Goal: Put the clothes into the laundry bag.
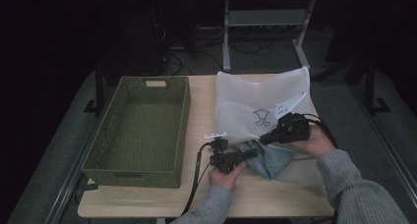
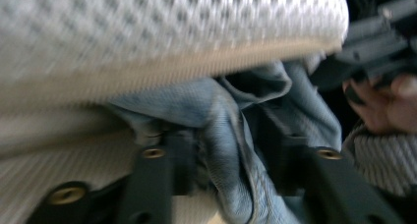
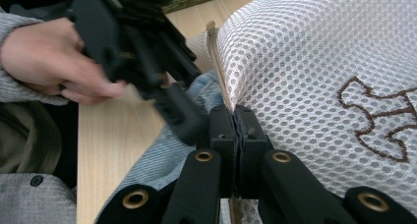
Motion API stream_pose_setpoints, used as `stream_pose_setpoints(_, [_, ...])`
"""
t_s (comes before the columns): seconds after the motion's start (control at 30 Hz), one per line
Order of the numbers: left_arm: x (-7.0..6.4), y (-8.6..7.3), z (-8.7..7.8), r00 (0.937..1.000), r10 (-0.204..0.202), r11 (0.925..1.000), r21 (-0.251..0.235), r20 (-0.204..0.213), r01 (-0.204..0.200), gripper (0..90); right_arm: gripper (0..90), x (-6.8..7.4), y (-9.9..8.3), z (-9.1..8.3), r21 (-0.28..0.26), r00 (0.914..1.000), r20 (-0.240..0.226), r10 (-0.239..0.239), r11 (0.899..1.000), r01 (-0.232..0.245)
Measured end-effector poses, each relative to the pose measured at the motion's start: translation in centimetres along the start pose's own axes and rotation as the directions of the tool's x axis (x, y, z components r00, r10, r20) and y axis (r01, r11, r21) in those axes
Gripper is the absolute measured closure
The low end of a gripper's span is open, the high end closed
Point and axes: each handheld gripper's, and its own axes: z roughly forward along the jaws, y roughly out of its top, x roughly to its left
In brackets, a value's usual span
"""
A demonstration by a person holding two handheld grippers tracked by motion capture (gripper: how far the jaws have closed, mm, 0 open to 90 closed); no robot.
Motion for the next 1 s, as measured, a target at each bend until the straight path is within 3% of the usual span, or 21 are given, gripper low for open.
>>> stream_pose_setpoints(0.07, [0.0, -0.5, -0.4, 1.0000, 0.005, 0.9997, 0.024, -0.006, -0.005, 39.8, 88.0, -0.2, 0.0, 0.1, -0.001, 1.0000, 0.002, 0.003, 1.000, -0.003])
stream_pose_setpoints(0.13, [0.0, -1.1, -0.8, 0.9999, 0.010, 0.9994, 0.033, 0.000, -0.010, 34.5, 88.0, -0.3, 0.1, 0.1, 0.004, 1.0000, 0.005, 0.003, 1.000, -0.003])
stream_pose_setpoints(0.23, [0.1, -2.1, -1.0, 0.9996, -0.007, 0.9974, 0.072, 0.026, 0.005, 32.6, 88.0, -0.3, 0.1, 0.3, 0.007, 1.0000, 0.006, 0.007, 1.000, -0.007])
stream_pose_setpoints(0.3, [0.0, -2.8, -1.0, 0.9999, -0.005, 0.9949, 0.101, 0.015, 0.003, 32.5, 88.0, -0.3, 0.1, 0.3, 0.010, 1.0000, 0.008, 0.006, 1.000, -0.006])
stream_pose_setpoints(0.47, [-0.4, -3.5, 0.6, 0.9996, -0.005, 0.9890, 0.148, 0.029, 0.000, 37.4, 87.9, -0.4, 0.2, 0.5, 0.014, 0.9999, 0.006, 0.011, 1.000, -0.011])
stream_pose_setpoints(0.57, [-0.4, -3.1, 1.8, 0.9986, -0.019, 0.9927, 0.120, 0.049, 0.013, 59.3, 87.9, -0.3, 0.2, 0.8, 0.016, 1.0000, 0.006, 0.005, 1.000, -0.005])
stream_pose_setpoints(0.63, [-0.5, -2.7, 2.4, 0.9992, 0.016, 0.9965, 0.082, 0.037, -0.019, 74.2, 88.0, -0.3, 0.2, 0.8, 0.018, 1.0000, 0.007, 0.004, 1.000, -0.004])
stream_pose_setpoints(0.77, [-0.7, -1.5, 2.6, 0.9994, 0.009, 1.0000, -0.002, 0.033, -0.008, 78.8, 88.0, 0.0, 0.1, 0.5, 0.016, 1.0000, 0.009, -0.005, 1.000, 0.005])
stream_pose_setpoints(0.9, [-0.8, -0.1, 2.5, 0.9998, -0.020, 0.9938, -0.110, 0.010, 0.021, 79.1, 88.1, 0.5, 0.1, -0.3, -0.012, 1.0000, 0.001, -0.007, 1.000, 0.007])
stream_pose_setpoints(1.0, [-0.5, -0.2, 3.0, 0.9996, -0.026, 0.9958, -0.088, -0.009, 0.025, 77.9, 88.0, 0.5, 0.1, -0.8, -0.008, 0.9998, 0.018, -0.009, 1.000, 0.009])
